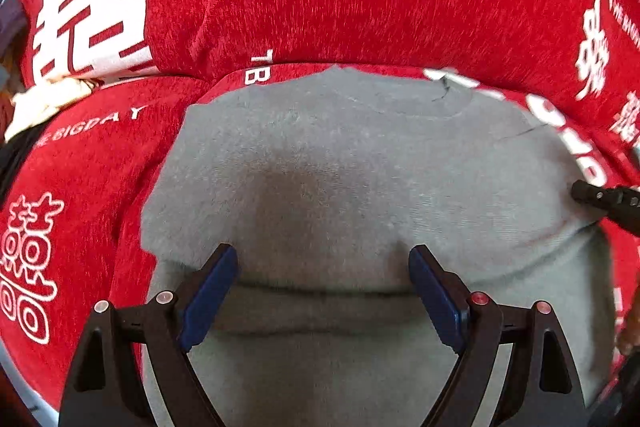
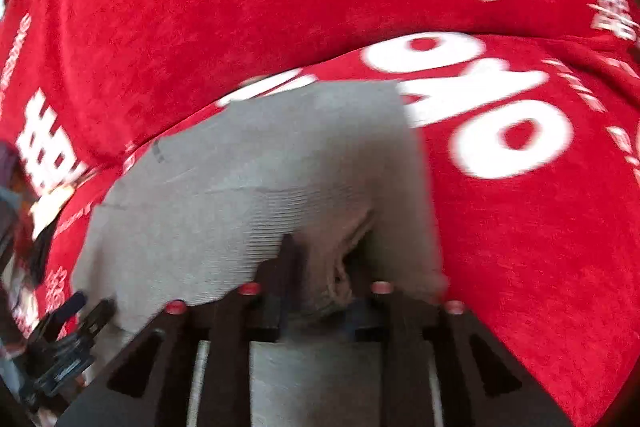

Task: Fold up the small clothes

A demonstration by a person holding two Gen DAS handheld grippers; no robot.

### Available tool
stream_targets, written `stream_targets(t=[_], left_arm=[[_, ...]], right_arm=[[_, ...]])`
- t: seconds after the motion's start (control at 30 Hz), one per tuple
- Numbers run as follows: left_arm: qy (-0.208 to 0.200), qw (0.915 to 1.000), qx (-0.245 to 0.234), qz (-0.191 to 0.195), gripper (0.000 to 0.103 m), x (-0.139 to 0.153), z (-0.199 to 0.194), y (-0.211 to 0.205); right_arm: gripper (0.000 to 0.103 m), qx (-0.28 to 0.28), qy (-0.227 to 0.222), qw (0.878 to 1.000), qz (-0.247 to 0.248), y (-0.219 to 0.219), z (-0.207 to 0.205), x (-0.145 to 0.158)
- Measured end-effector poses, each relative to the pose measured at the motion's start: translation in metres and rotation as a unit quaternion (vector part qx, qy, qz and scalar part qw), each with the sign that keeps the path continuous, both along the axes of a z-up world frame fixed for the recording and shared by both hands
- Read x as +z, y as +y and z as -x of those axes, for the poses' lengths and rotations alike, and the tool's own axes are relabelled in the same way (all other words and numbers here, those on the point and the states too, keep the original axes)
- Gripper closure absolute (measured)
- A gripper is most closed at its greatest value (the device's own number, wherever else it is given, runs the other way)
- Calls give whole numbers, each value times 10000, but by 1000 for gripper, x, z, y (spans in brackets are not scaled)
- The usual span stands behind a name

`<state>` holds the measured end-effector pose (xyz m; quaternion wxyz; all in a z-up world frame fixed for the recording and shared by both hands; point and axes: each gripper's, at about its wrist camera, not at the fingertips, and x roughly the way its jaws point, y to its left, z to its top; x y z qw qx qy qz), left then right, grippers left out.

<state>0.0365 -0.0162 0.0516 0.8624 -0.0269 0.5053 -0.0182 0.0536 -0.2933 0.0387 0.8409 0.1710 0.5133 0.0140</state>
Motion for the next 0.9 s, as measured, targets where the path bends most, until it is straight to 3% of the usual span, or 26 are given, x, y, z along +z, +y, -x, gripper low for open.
stream_targets(t=[0.03, 0.1, 0.13, 0.17, 0.27, 0.3, 0.37, 0.4, 0.43, 0.5, 0.57, 0.67, 0.73, 0.8, 0.9], left_arm=[[-5, 9999, 43, 106, 15, 4, 1, 5], [-115, 9995, 204, 209, 15, 12, 2, 17], [-151, 9992, 273, 246, 15, 14, 0, 21], [-156, 9988, 356, 304, 15, 14, -2, 25], [218, 9973, 481, 504, 15, 0, -16, 28], [387, 9975, 415, 426, 15, -8, -22, 24], [267, 9993, 256, -35, 15, -14, -26, 15], [282, 9993, 178, -174, 11, -17, -31, 12], [289, 9993, 172, -169, 0, -20, -36, 13], [399, 9988, 261, -61, 0, -27, -51, 21], [462, 9981, 393, 61, 0, -30, -68, 31], [667, 9966, 488, 44, 0, -26, -83, 36], [504, 9967, 593, 246, 0, -13, -70, 41], [285, 9965, 539, 569, 0, -3, -49, 43], [336, 9977, 235, 540, 0, -8, -17, 30]], right_arm=[[70, -100, -55, 9999, 104, -3, 5, 5], [47, -346, -248, 9976, 550, -5, 18, 20], [27, -391, -393, 9958, 728, 0, 23, 29], [21, -350, -580, 9942, 830, 7, 28, 39], [21, 422, -780, 9921, 885, 52, 29, 51], [21, 833, -720, 9897, 913, 76, 26, 48], [21, 1217, -565, 9851, 1080, 106, 18, 38], [21, 1292, -419, 9840, 1154, 116, 10, 29], [21, 1293, -232, 9844, 1170, 122, 1, 17], [18, 1091, 255, 9867, 1180, 119, -23, -12], [14, 1042, 12, 9838, 1458, 119, -39, -13], [13, 1023, 353, 9832, 1469, 112, -61, -13], [14, 906, 416, 9836, 1501, 108, -55, -1], [13, 984, 50, 9865, 1312, 106, -27, 20], [13, 1344, -99, 9839, 1177, 120, 18, 24]])
